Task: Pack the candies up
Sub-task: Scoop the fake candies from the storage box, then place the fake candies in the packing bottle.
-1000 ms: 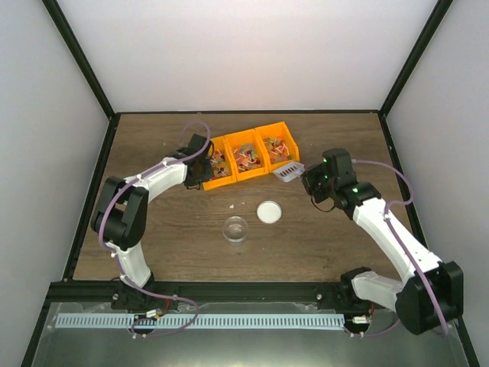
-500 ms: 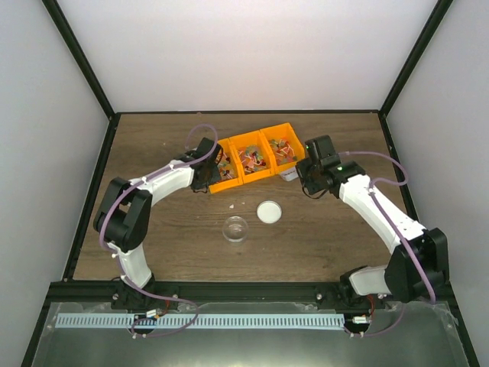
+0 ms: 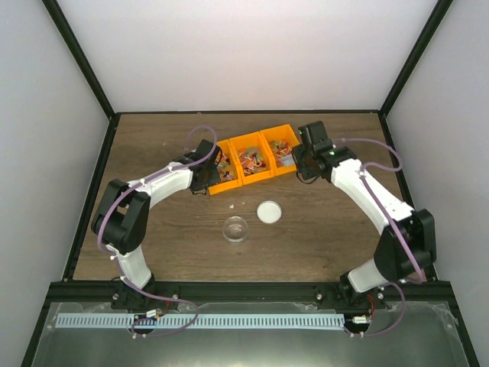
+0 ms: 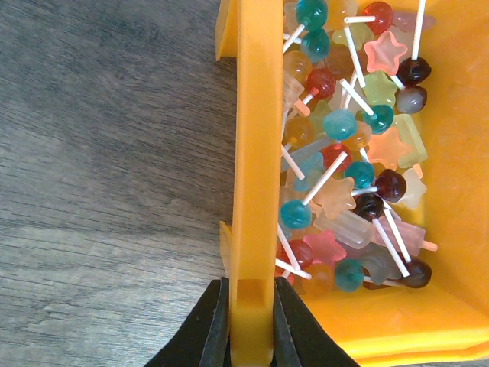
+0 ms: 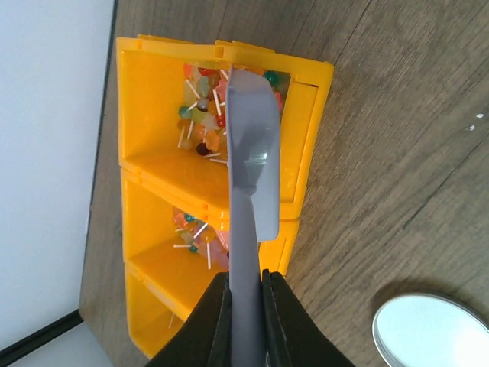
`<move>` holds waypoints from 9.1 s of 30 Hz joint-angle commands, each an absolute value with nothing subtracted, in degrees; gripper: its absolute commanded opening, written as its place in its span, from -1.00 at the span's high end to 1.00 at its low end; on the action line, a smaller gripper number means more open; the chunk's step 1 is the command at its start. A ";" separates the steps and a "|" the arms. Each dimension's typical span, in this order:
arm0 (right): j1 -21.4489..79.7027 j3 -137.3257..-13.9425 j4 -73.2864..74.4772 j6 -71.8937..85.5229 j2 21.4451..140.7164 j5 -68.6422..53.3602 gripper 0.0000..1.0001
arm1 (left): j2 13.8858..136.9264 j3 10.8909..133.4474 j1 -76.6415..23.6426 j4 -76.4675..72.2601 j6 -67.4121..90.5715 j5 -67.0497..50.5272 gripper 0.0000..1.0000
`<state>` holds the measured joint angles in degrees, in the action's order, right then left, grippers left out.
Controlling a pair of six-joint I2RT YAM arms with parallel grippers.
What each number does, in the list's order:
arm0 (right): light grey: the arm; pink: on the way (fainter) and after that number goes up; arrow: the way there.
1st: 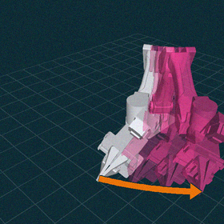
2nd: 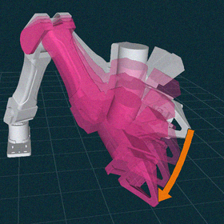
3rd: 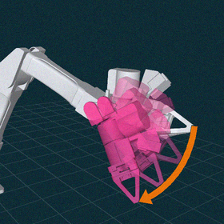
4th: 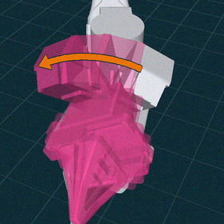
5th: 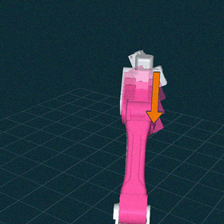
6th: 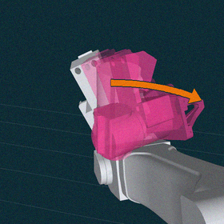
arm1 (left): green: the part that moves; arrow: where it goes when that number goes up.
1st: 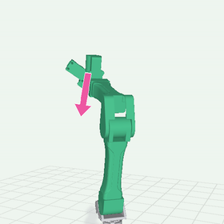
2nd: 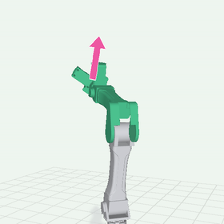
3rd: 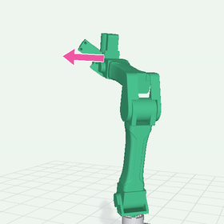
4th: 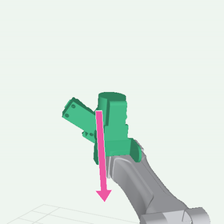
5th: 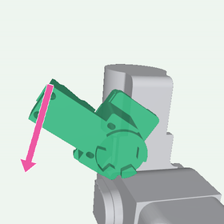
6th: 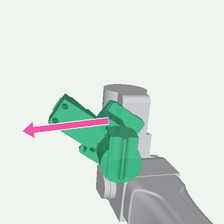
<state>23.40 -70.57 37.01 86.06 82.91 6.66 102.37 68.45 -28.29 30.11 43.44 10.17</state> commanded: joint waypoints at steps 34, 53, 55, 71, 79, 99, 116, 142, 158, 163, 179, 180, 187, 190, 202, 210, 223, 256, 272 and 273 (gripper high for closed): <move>17.31 -76.19 30.50 81.99 106.23 -2.52 0.99 | 107.75 70.65 -28.74 31.45 40.82 3.93 0.92; 17.31 -67.86 26.21 85.09 100.48 -3.31 0.99 | 109.22 71.47 -28.65 31.57 40.58 2.94 0.92; 16.65 -68.37 23.78 84.81 102.13 -4.52 0.99 | 109.35 71.69 -28.65 31.62 40.30 2.68 0.92; 15.32 -49.26 -11.20 83.27 96.62 -11.10 0.99 | 109.88 72.95 -28.65 31.28 41.04 0.02 0.92; 14.46 -42.02 -23.27 81.37 92.99 -13.59 0.99 | 109.85 73.39 -28.52 31.59 41.48 2.72 0.92; 15.68 -54.15 14.42 80.66 86.08 -2.94 0.99 | 109.99 73.13 -28.09 30.99 42.23 2.34 0.92; 20.04 -70.49 32.80 82.20 103.70 1.05 0.99 | 110.93 72.71 -27.98 30.57 41.06 0.47 0.92; 20.13 -75.77 46.25 85.13 95.76 -1.00 0.99 | 113.41 75.78 -27.93 31.81 43.03 3.15 0.92; 18.29 -86.96 54.53 85.08 111.24 -3.87 0.99 | 113.90 75.93 -27.85 31.80 42.72 2.45 0.92; 15.87 -83.91 44.57 82.99 115.28 -8.90 0.99 | 114.65 76.33 -27.86 30.84 40.27 0.12 0.92; 13.80 -76.63 41.96 79.65 108.62 -7.99 0.99 | 114.55 76.21 -27.64 31.00 40.92 -0.09 0.92; 14.12 -78.45 45.32 79.60 108.31 -7.21 0.99 | 114.65 76.25 -27.60 30.71 41.49 -0.12 0.92; 14.90 -79.89 53.37 80.74 103.86 -6.64 0.99 | 114.43 76.19 -27.39 30.32 44.08 1.22 0.92; 14.90 -79.33 54.39 80.92 104.98 -7.85 0.99 | 114.10 75.57 -27.32 30.17 44.08 1.09 0.92; 13.02 -76.84 25.37 76.45 119.27 -16.90 0.99 | 116.65 76.30 -27.31 29.81 40.25 -3.98 0.92; 12.72 -46.26 -20.56 76.65 101.15 -19.90 0.99 | 116.28 77.11 -27.16 29.61 39.64 -4.54 0.92; 11.96 -39.81 -22.26 76.11 90.45 -21.07 0.99 | 114.95 77.51 -27.05 29.02 43.23 -3.36 0.92; 5.76 -21.85 -27.58 67.15 65.20 -31.98 0.99 | 103.91 79.65 -26.51 30.50 38.30 1.89 0.01; 6.81 -13.73 -19.32 60.11 45.70 -48.41 0.99 | 98.45 75.17 -15.59 30.75 37.27 -1.69 -0.01; 7.16 -13.14 -18.22 59.88 43.99 -49.03 0.99 | 98.35 74.75 -15.18 30.57 37.27 -1.94 -0.01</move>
